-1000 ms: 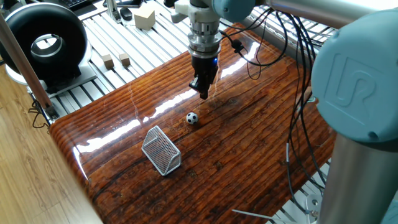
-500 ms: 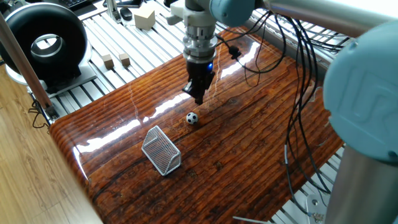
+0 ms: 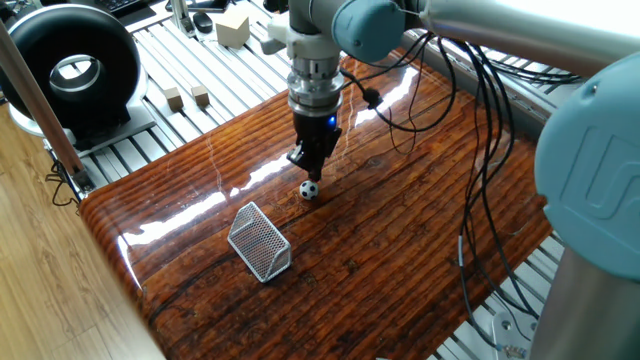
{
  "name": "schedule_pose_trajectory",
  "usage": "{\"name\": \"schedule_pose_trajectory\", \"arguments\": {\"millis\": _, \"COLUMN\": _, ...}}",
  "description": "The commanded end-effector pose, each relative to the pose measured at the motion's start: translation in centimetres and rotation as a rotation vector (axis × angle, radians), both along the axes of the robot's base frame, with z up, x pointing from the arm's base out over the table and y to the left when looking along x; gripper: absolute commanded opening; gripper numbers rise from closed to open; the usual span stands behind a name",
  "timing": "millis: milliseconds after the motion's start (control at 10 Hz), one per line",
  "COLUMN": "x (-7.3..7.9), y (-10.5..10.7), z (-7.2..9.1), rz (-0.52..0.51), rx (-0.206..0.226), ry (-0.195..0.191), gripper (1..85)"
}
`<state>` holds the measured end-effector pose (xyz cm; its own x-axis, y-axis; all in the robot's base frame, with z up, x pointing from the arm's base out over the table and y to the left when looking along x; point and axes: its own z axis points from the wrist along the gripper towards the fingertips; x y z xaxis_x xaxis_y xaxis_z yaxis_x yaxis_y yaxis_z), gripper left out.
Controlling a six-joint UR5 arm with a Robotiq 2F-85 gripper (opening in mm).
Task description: Push the soccer ball into the goal
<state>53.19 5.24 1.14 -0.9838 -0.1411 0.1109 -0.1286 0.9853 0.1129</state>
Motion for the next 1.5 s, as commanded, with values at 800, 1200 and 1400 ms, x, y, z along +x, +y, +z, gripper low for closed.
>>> {"name": "schedule_pose_trajectory", "arguments": {"millis": 800, "x": -3.1, "y": 7.3, "z": 2.9, "rz": -0.294, "rx": 0.190, "ry": 0.220, "gripper": 1.0}}
{"name": "schedule_pose_trajectory", "arguments": {"millis": 1200, "x": -3.2, "y": 6.3, "z": 2.6, "rz": -0.261, "rx": 0.153, "ry": 0.206, "gripper": 1.0}}
{"name": "schedule_pose_trajectory", "arguments": {"millis": 1400, "x": -3.3, "y": 6.2, "z": 2.7, "rz": -0.266, "rx": 0.150, "ry": 0.213, "gripper": 1.0}}
